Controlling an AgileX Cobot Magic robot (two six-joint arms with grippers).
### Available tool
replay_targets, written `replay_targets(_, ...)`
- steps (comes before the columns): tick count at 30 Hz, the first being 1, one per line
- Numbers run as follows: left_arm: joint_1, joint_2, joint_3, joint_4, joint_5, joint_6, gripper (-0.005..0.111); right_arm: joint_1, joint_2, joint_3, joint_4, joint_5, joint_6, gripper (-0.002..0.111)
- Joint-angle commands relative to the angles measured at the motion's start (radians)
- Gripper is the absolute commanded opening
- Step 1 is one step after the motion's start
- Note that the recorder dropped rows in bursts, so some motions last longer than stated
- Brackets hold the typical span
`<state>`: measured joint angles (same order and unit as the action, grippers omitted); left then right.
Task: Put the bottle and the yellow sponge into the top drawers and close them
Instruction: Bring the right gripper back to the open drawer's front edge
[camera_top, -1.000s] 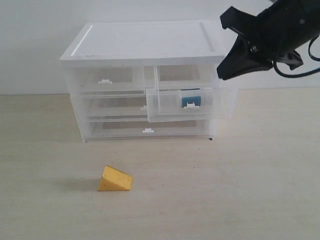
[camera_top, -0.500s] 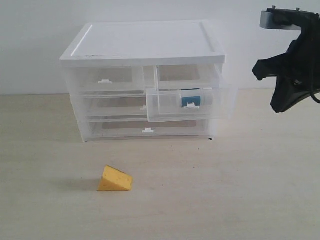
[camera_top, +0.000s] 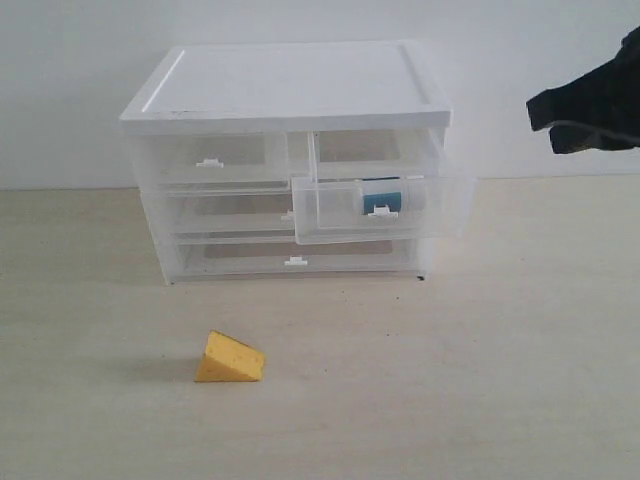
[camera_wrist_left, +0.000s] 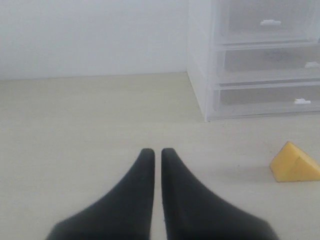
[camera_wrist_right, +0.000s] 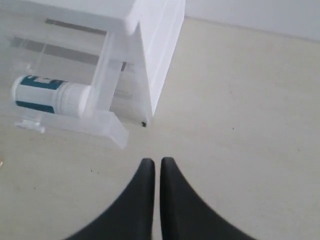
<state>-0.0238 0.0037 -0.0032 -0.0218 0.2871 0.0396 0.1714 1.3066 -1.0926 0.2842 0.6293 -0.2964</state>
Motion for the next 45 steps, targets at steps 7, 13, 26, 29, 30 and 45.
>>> replay_targets(7, 0.003, -0.004, 0.003, -0.007, -0.003, -0.006, 0.004, 0.18, -0.04, 0.386, 0.111, -0.721, -0.126, 0.0)
replay_targets(13, 0.003, -0.004, 0.003, -0.007, -0.003, -0.006, 0.004, 0.246, -0.04, 0.411, 0.111, -0.66, -0.124, 0.0)
replay_targets(26, 0.003, -0.004, 0.003, -0.007, -0.003, -0.006, 0.004, 0.387, -0.013, 0.411, 0.111, -0.746, -0.121, 0.0)
replay_targets(29, 0.003, -0.004, 0.003, -0.007, -0.003, -0.006, 0.004, 0.387, 0.058, 0.383, 0.1, -0.726, -0.121, 0.0)
replay_targets(30, 0.003, -0.004, 0.003, -0.007, -0.003, -0.006, 0.004, 0.387, 0.072, 0.369, 0.09, -0.714, -0.127, 0.0)
replay_targets(45, 0.003, -0.004, 0.003, -0.007, -0.003, -0.006, 0.004, 0.238, 0.309, -0.42, 0.222, 0.588, -0.925, 0.0)
